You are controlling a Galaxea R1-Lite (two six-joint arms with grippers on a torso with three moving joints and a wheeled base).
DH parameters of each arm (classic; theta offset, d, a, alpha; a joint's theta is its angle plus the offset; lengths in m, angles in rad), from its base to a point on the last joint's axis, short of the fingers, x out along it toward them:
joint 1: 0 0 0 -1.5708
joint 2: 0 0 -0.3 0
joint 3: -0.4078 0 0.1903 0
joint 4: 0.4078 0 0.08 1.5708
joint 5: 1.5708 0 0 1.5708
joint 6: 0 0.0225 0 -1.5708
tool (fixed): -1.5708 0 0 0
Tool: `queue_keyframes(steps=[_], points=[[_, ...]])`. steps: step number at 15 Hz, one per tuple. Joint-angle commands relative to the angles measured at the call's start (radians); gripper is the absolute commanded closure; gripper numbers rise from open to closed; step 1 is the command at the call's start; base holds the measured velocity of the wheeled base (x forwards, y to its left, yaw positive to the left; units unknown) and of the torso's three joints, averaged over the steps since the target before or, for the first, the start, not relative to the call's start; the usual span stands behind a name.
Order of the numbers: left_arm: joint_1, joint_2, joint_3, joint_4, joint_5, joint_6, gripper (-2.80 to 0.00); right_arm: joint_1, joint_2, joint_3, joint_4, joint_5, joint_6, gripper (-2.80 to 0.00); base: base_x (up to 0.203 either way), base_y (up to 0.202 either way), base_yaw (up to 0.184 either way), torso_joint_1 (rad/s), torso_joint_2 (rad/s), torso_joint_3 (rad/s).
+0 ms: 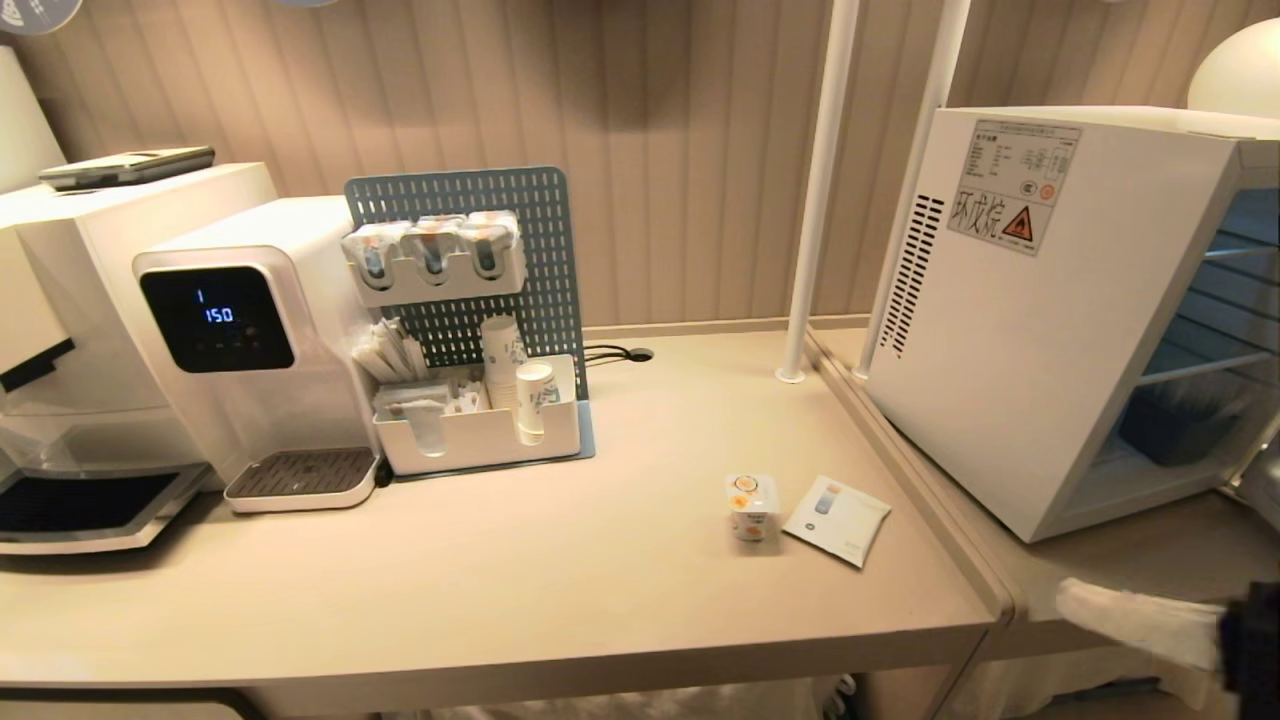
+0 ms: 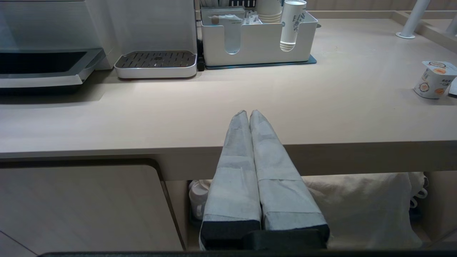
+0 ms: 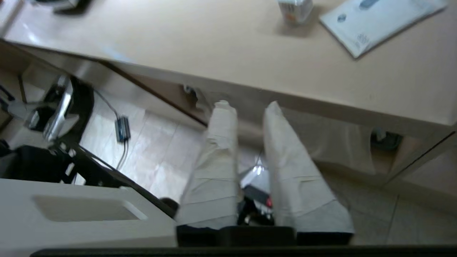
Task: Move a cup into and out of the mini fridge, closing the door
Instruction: Put the yoghurt in the freezer
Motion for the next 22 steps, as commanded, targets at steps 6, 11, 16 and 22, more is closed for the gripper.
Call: queue_keyframes(steps=[6, 11, 16, 22], points=[[0.000, 0.002, 0.002, -0.001, 0.000, 0.000, 0.00, 0.063, 0.929, 0.143, -0.828, -0.110, -0.106, -2.80, 0.000, 0.000, 0.000, 0.000, 0.00, 0.000], [0.000, 0.002, 0.002, -0.001, 0.000, 0.000, 0.00, 0.219, 1.265, 0.107, -1.280, -0.559, -0.122, -2.80, 0.000, 0.000, 0.000, 0.000, 0.00, 0.000], [0.000, 0.002, 0.002, -0.001, 0.000, 0.000, 0.00, 0.284, 1.253, -0.034, -1.328, -0.728, -0.125, -2.80, 0.000, 0.000, 0.000, 0.000, 0.00, 0.000], [0.000, 0.002, 0.002, -0.001, 0.000, -0.002, 0.00, 0.349, 1.301, -0.161, -1.241, -0.796, -0.117, -2.80, 0.000, 0.000, 0.000, 0.000, 0.00, 0.000]])
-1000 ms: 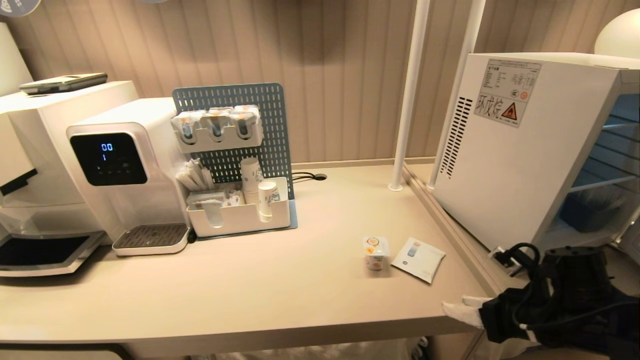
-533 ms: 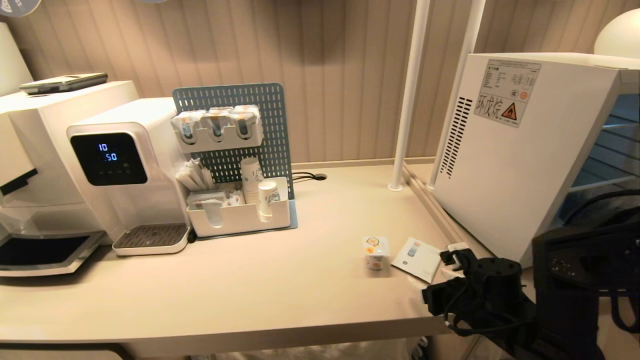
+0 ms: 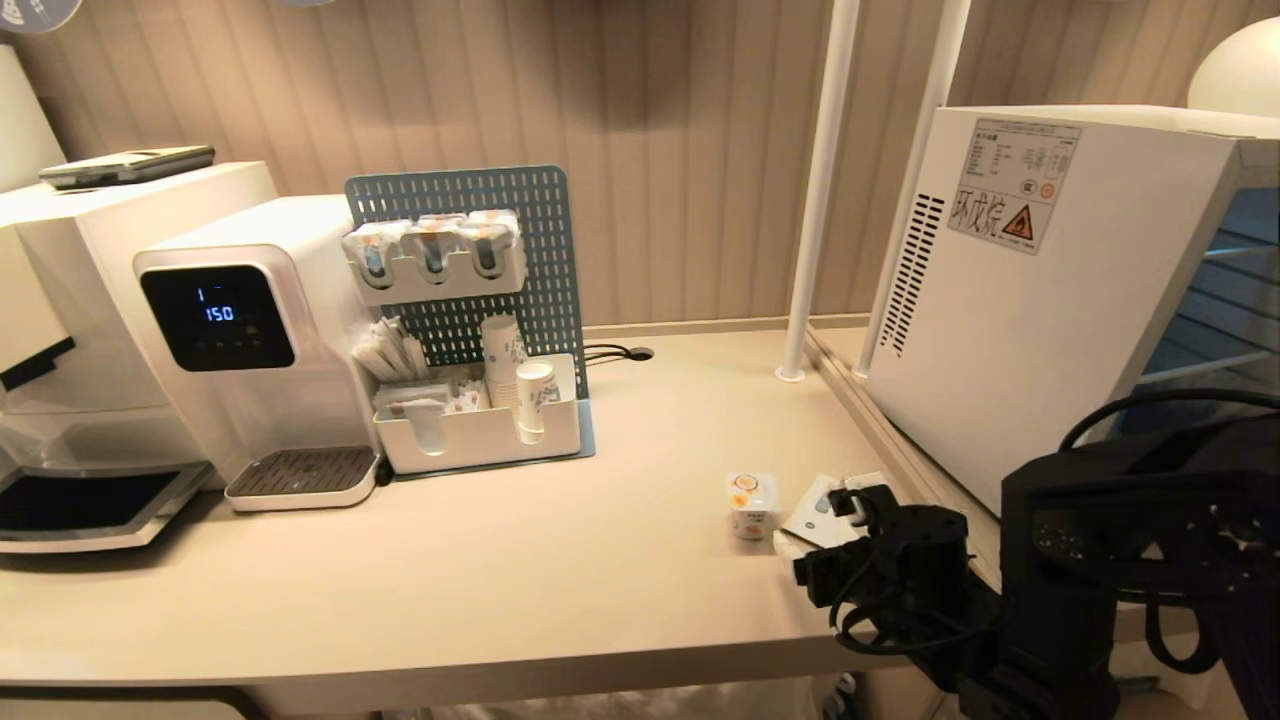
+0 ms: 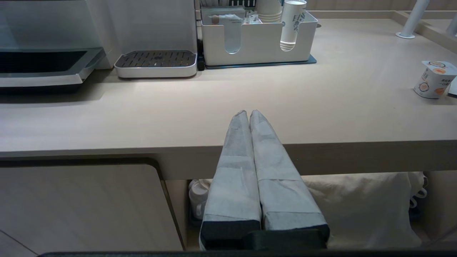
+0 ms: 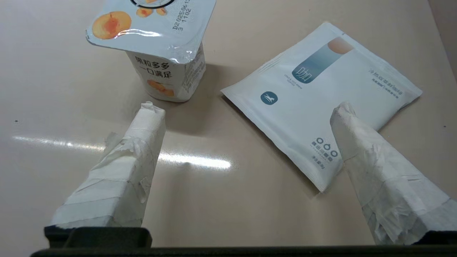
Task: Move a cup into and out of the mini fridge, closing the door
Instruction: Put the yoghurt in the freezer
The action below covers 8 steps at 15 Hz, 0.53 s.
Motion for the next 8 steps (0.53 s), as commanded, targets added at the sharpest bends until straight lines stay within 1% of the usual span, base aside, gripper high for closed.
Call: queue_keyframes(steps=[1, 3, 8], points=[[0.000, 0.002, 0.002, 0.000, 0.000, -0.001, 0.00, 0.011, 0.029, -0.050, 0.009, -0.012, -0.002, -2.80, 0.000, 0.000, 0.000, 0.000, 0.00, 0.000], [0.000, 0.002, 0.002, 0.000, 0.000, -0.001, 0.00, 0.012, 0.032, -0.088, 0.041, -0.012, -0.003, -2.80, 0.000, 0.000, 0.000, 0.000, 0.00, 0.000], [0.000, 0.002, 0.002, 0.000, 0.000, -0.001, 0.00, 0.020, 0.029, -0.220, 0.188, -0.004, 0.001, -2.80, 0.000, 0.000, 0.000, 0.000, 0.00, 0.000]])
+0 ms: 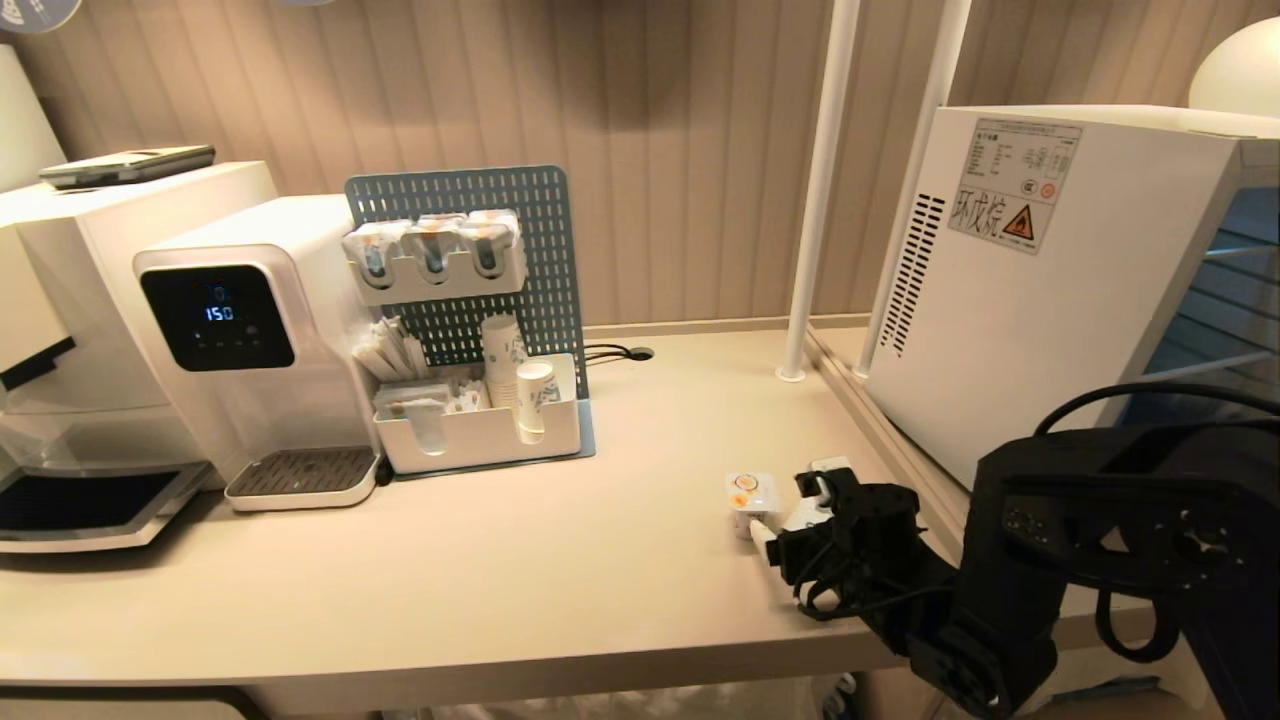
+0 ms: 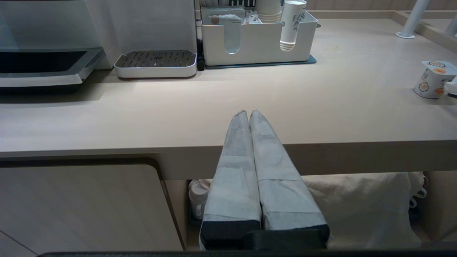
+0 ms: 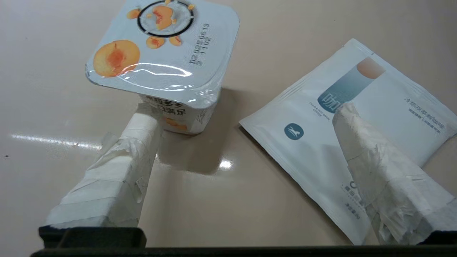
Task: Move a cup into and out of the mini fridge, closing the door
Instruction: Put the yoghurt in the freezer
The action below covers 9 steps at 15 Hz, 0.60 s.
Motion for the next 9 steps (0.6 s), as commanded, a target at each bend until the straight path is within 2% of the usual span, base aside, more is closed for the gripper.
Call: queue_keyframes(steps=[1, 9], points=[[0.000, 0.002, 0.002, 0.000, 0.000, -0.001, 0.00, 0.007, -0.003, -0.052, 0.025, 0.004, 0.001, -2.80, 0.000, 0.000, 0.000, 0.000, 0.00, 0.000], [0.000, 0.002, 0.002, 0.000, 0.000, -0.001, 0.00, 0.010, -0.002, -0.231, 0.243, 0.015, 0.009, -2.80, 0.000, 0.000, 0.000, 0.000, 0.00, 0.000]])
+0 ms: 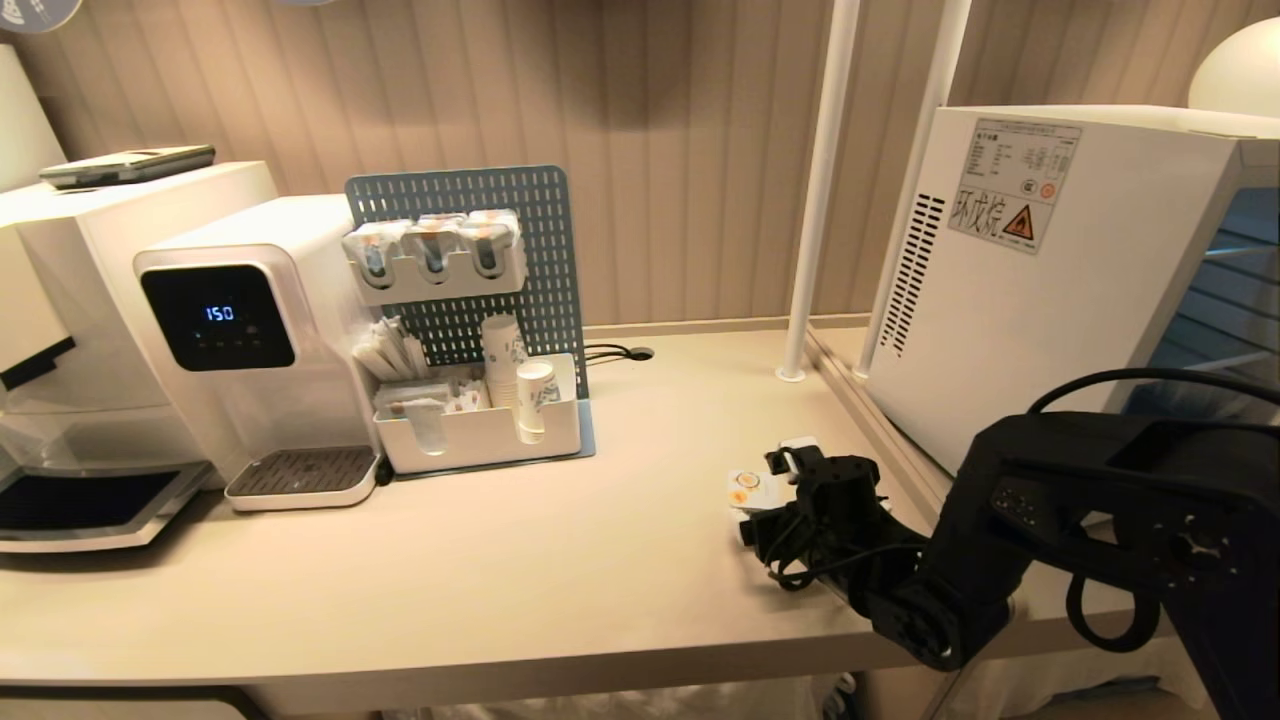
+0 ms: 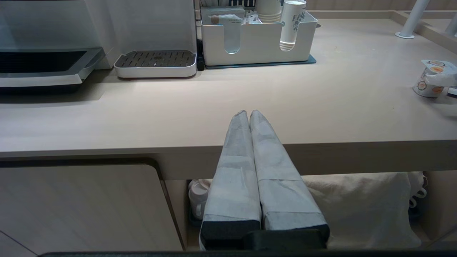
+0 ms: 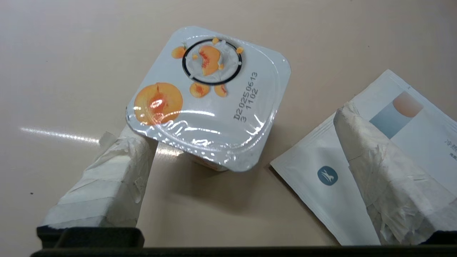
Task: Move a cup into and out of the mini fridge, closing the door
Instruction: Put the yoghurt in the freezer
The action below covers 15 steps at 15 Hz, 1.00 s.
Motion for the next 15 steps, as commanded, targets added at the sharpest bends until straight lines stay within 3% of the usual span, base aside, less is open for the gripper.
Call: queue_keyframes(steps=[1, 15], points=[[0.000, 0.002, 0.002, 0.000, 0.000, 0.000, 0.00, 0.000, -0.005, -0.063, 0.054, -0.002, 0.001, -2.80, 0.000, 0.000, 0.000, 0.000, 0.00, 0.000], [0.000, 0.002, 0.002, 0.000, 0.000, 0.000, 0.00, -0.016, 0.044, -0.268, 0.294, 0.040, -0.002, -2.80, 0.000, 0.000, 0.000, 0.000, 0.00, 0.000]])
